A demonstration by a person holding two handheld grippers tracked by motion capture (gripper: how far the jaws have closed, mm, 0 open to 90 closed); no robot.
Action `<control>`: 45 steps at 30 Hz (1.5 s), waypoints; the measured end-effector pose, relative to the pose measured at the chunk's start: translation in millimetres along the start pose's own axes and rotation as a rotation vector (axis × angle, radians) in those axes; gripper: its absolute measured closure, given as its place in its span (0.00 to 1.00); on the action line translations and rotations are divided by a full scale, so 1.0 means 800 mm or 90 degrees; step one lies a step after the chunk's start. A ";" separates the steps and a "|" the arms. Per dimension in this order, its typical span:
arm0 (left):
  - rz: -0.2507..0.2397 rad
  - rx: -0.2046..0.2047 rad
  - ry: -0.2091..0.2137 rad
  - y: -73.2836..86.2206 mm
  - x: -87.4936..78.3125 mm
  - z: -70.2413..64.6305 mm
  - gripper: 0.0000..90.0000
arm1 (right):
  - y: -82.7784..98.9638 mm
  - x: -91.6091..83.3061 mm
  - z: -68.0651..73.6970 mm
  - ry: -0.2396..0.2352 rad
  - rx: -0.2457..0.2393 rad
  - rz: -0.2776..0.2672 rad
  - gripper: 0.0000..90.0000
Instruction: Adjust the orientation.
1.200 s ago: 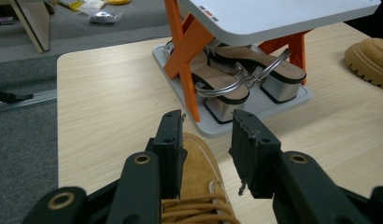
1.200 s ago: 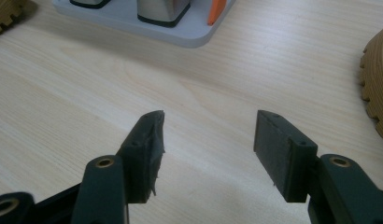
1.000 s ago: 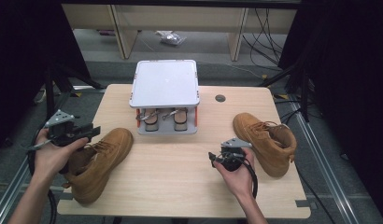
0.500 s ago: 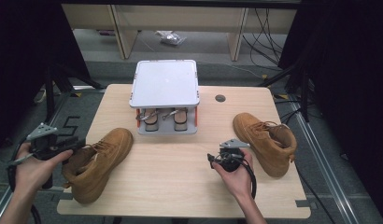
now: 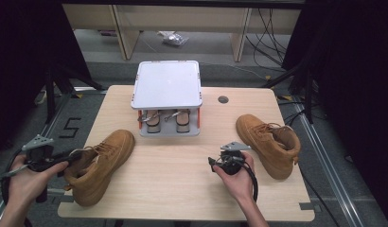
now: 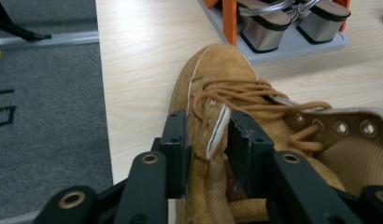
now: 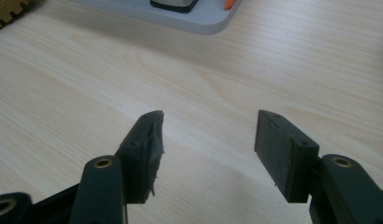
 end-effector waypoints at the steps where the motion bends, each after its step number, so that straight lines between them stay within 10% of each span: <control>1: 0.020 0.003 -0.003 0.002 -0.002 0.002 0.77 | 0.001 0.001 0.000 0.002 -0.004 -0.001 0.47; 22: 0.073 -0.019 0.014 0.007 0.007 0.006 0.84 | 0.006 0.004 0.004 -0.007 0.010 0.018 0.47; 45: -0.006 -0.187 0.081 0.010 0.007 0.007 0.91 | 0.007 0.006 -0.001 0.001 0.008 0.019 0.48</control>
Point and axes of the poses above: each handheld gripper's, and its own axes: x roughly forward along the jaws, y roughly out of its underside, z roughly to its left, the point moved 7 cm from there along x, roughly forward along the jaws, and after that the axes turned 7 degrees about -z, right-handed, at the moved point
